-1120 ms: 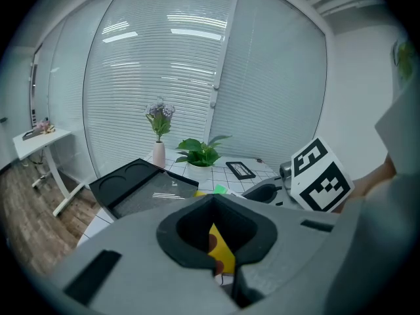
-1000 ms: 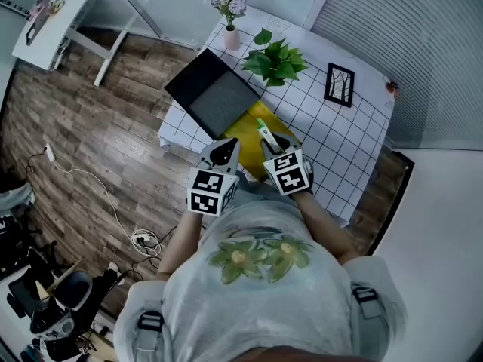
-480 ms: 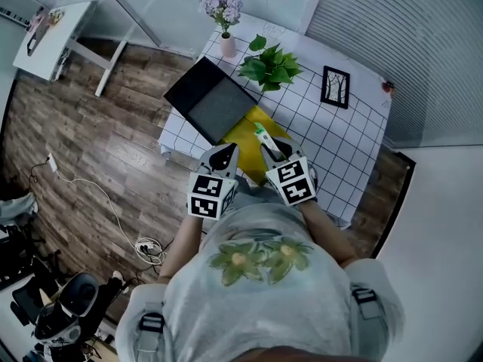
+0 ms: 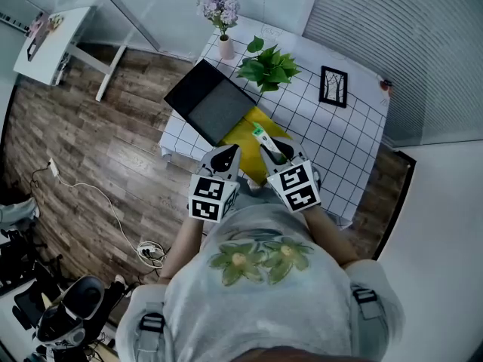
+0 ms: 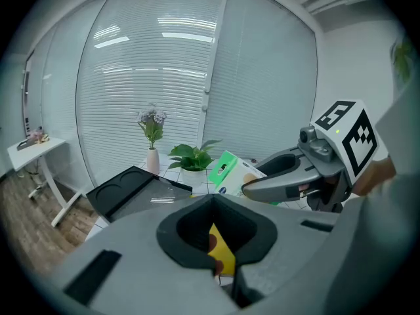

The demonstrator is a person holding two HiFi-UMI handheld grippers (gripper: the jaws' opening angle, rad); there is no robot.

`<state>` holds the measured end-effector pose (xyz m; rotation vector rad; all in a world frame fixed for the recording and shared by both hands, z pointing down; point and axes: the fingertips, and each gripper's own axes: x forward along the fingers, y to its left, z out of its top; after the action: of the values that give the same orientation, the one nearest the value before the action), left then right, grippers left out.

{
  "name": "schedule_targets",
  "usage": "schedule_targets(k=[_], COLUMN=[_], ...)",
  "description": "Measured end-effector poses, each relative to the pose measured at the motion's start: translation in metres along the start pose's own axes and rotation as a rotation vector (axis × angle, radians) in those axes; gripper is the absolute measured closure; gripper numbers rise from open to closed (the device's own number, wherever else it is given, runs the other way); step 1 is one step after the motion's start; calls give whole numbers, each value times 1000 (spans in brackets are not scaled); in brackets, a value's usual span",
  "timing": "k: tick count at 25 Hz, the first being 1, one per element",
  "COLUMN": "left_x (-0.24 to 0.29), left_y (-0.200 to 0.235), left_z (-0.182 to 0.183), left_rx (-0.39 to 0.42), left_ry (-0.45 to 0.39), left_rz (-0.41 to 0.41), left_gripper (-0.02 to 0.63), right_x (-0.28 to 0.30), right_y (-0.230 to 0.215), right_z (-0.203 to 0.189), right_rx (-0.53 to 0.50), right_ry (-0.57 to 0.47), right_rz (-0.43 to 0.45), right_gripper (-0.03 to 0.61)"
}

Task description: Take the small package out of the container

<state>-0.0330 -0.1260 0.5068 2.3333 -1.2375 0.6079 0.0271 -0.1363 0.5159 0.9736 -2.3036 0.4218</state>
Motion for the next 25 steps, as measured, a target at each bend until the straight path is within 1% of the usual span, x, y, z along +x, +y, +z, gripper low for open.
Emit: schedule_targets(k=[12,25], left_x=[-16,-29], left_y=[-6,-19], left_z=[-3,-7], left_rx=[-1,6], left_ry=[-31,-40], left_rz=[-8,-17], left_gripper=[607,607], right_x=[-24,-44], right_y=[18,29], right_z=[21,21], right_rx=[-60,-75], right_ry=[-58,-82], right_rz=[-27,-43], right_gripper=[488,488])
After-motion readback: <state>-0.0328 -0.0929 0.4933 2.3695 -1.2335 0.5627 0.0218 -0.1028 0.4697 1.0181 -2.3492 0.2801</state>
